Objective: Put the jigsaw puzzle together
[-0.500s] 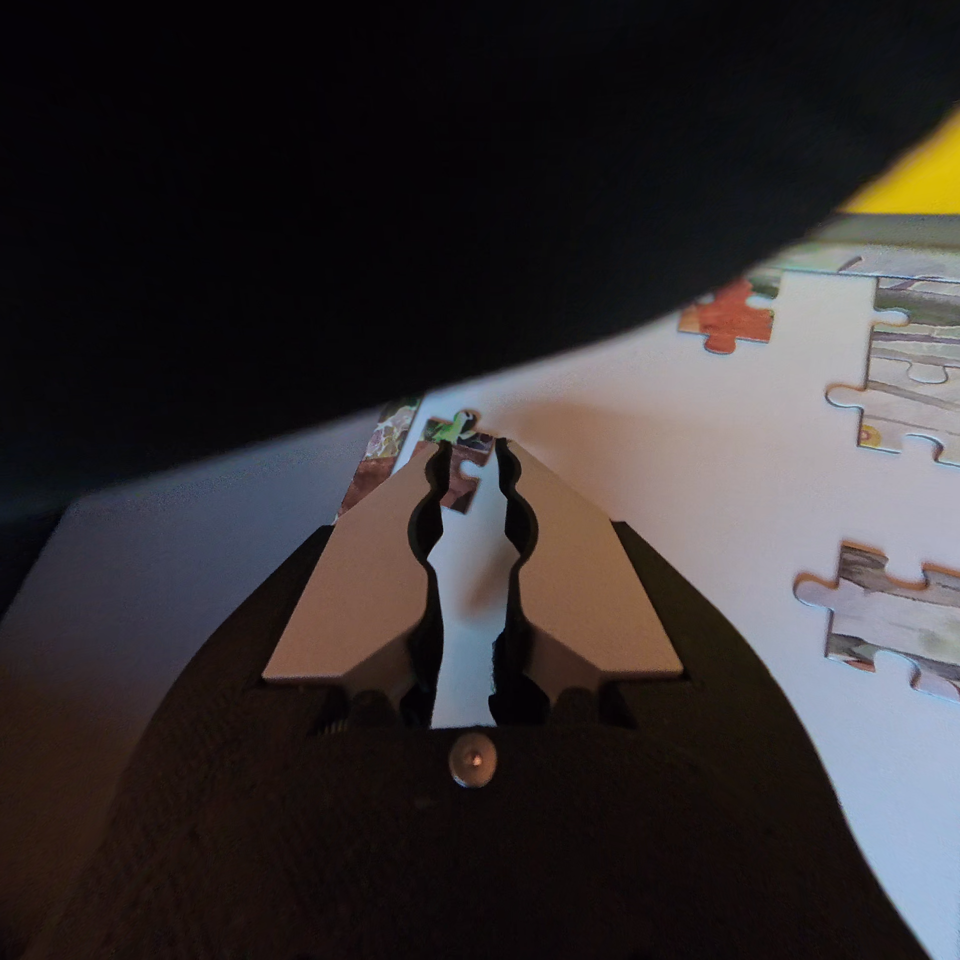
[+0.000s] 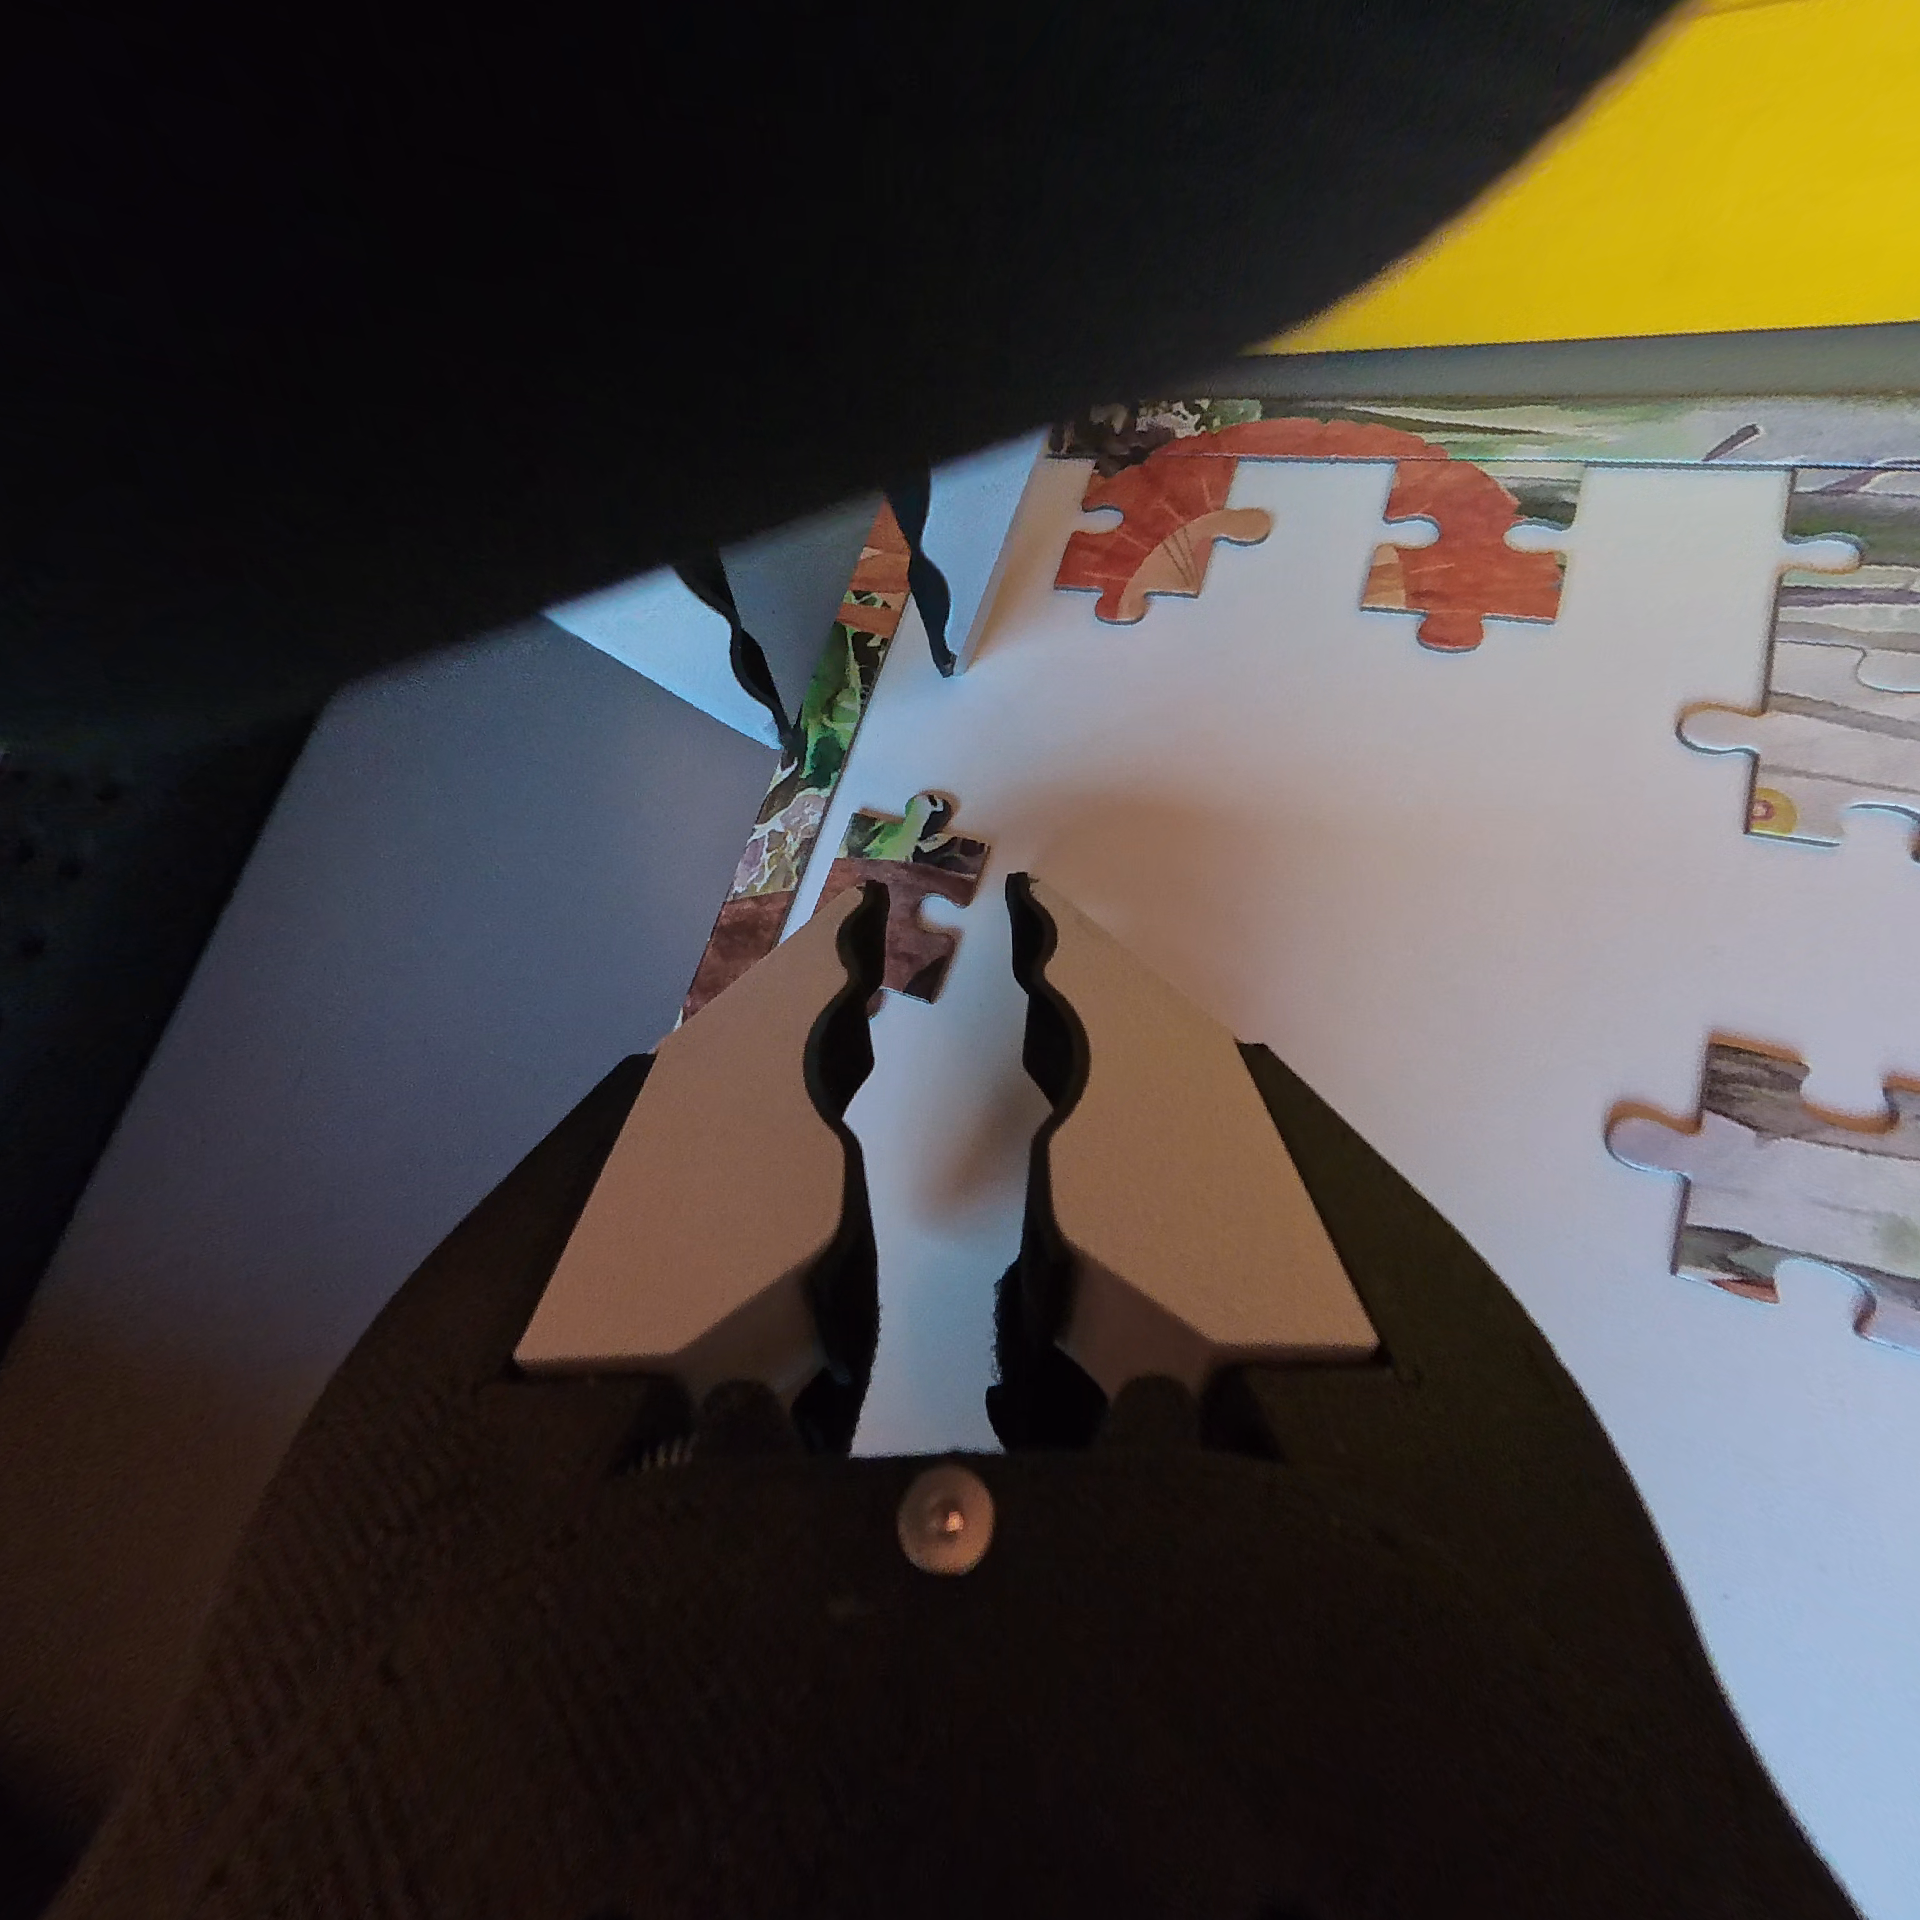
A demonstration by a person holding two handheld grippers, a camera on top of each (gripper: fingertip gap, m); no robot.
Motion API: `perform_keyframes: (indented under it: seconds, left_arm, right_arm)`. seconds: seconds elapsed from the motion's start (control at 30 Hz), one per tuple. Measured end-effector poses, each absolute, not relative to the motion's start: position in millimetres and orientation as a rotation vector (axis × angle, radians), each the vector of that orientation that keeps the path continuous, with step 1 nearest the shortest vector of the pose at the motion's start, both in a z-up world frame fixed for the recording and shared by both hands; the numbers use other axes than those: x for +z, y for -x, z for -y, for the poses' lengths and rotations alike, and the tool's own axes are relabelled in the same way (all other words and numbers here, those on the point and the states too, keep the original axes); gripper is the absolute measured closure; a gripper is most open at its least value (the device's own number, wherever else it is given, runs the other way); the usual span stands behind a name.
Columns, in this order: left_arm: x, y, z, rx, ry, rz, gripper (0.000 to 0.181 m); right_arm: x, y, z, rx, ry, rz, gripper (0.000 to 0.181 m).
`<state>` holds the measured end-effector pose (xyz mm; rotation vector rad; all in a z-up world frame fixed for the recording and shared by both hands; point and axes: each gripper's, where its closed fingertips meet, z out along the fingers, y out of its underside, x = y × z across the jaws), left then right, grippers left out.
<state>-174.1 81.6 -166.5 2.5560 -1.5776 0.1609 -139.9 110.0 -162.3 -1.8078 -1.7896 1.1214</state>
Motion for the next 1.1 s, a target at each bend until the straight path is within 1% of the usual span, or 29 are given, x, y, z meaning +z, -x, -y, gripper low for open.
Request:
perform_keyframes:
  seconds: [0.07, 0.13, 0.37, 0.57, 0.63, 1.1]
  left_arm:
    - [-166, 177, -80, 0.162, -2.563, 1.533, 0.149]
    - [-166, 186, -84, 0.100, -2.583, 1.486, 0.139]
    - [-161, 200, -89, 0.010, -2.632, 1.440, 0.127]
    - [-165, 204, -83, -0.028, -2.580, 1.468, 0.120]
    - [-165, 204, -84, -0.032, -2.583, 1.468, 0.119]
    - [-161, 201, -85, -0.017, -2.587, 1.495, 0.119]
  right_arm:
    - [-162, 140, -110, 1.122, 1.811, 1.789, 0.158]
    - [-162, 140, -110, 1.121, 1.809, 1.789, 0.158]
    - [-163, 140, -110, 1.080, 1.798, 1.809, 0.158]
    - [-163, 140, -109, 1.049, 1.798, 1.829, 0.155]
    - [-162, 139, -108, 1.057, 1.796, 1.837, 0.153]
    - [-163, 138, -105, 1.067, 1.773, 1.852, 0.153]
